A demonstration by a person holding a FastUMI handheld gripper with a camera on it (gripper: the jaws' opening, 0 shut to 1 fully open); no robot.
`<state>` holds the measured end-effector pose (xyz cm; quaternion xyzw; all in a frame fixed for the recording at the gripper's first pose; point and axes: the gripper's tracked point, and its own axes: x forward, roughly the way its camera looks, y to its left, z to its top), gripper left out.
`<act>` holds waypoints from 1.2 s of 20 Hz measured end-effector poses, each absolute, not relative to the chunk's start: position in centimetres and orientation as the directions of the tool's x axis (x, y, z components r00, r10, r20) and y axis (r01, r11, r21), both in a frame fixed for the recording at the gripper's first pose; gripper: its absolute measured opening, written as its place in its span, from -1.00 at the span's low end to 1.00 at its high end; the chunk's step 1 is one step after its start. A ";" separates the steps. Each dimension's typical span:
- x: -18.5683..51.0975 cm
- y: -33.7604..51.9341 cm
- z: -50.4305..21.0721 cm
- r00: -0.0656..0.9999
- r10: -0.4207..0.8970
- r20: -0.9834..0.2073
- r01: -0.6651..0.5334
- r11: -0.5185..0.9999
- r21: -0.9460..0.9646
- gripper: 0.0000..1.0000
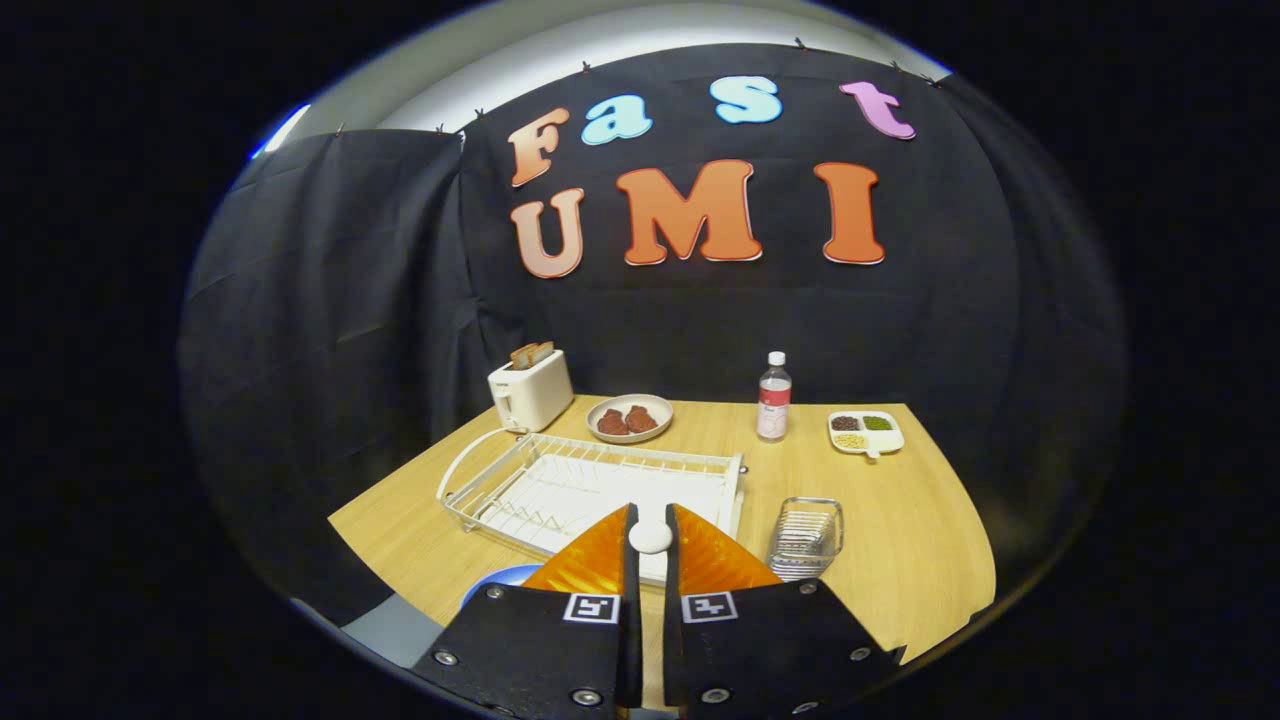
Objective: Take the plate from the dish rack, then take the spoon from the basket and place it into the plate.
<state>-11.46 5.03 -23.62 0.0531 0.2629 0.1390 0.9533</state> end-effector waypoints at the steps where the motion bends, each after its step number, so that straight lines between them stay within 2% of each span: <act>1: -11.8 6.2 -24.1 0.808 0.322 -0.493 -0.259 0.947 0.192 -0.84; 9: -14.4 12.2 -31.5 0.679 0.437 -0.590 -0.364 0.898 0.247 -0.84; 14: -14.4 16.1 -33.1 0.640 0.511 -0.574 -0.438 0.856 0.274 -0.84; 21: -15.6 17.6 -36.4 0.606 0.512 -0.609 -0.502 0.840 0.207 -0.82; 24: -18.7 16.5 -39.0 0.542 0.499 -0.676 -0.478 0.845 0.241 -0.77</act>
